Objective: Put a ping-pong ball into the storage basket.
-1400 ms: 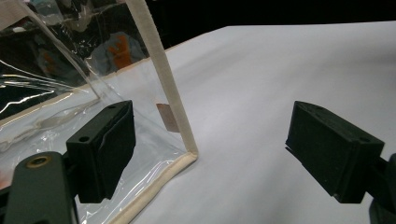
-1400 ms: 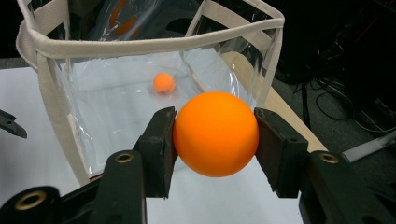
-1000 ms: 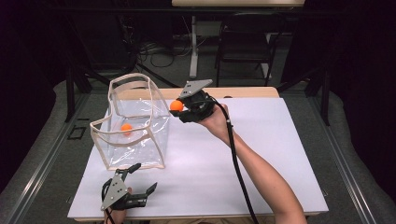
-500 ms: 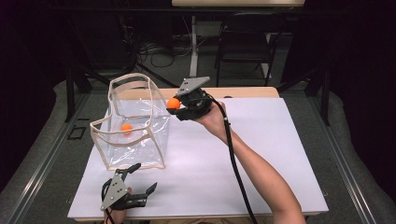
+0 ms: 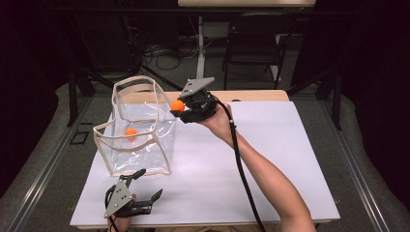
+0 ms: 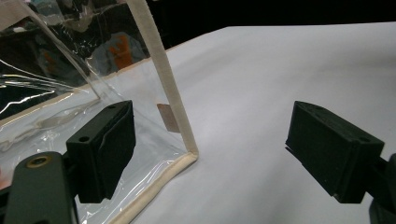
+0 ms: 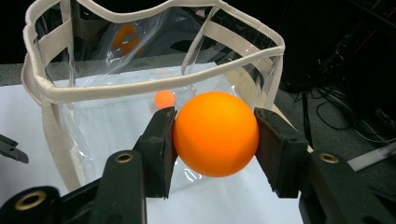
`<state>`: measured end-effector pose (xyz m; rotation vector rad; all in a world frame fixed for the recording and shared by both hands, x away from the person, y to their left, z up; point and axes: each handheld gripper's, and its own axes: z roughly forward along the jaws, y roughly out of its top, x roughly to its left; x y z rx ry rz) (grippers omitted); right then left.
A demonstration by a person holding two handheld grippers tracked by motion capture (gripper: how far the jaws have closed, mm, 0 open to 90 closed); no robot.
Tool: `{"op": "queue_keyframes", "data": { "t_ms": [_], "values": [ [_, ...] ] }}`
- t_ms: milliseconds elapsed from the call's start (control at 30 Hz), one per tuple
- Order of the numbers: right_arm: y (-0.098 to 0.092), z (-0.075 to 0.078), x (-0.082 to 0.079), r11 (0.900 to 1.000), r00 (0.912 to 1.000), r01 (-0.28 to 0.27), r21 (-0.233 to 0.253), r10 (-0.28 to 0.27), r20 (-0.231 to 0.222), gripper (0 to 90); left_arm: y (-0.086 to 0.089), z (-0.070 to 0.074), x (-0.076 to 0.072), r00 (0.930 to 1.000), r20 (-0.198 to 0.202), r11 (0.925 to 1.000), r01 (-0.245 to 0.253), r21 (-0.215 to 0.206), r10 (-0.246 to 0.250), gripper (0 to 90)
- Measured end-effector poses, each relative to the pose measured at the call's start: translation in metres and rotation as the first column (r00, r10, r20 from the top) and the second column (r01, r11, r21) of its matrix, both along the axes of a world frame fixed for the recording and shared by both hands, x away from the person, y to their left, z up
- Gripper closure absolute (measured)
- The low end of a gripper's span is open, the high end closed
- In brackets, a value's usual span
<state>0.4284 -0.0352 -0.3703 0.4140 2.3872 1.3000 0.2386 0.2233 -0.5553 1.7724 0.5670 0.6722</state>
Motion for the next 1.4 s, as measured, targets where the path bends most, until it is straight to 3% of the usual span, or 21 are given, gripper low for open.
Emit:
{"op": "queue_keyframes", "data": {
  "t_ms": [1400],
  "values": [
    [0.011, 0.011, 0.002, 1.0, 0.9997, -0.002, 0.018, 0.002, 0.025, 50.8, 0.0, 0.0, 0.0, 1.0, 0.001, 1.0, -0.001, -0.001, 0.001, 15.6]
  ]
}}
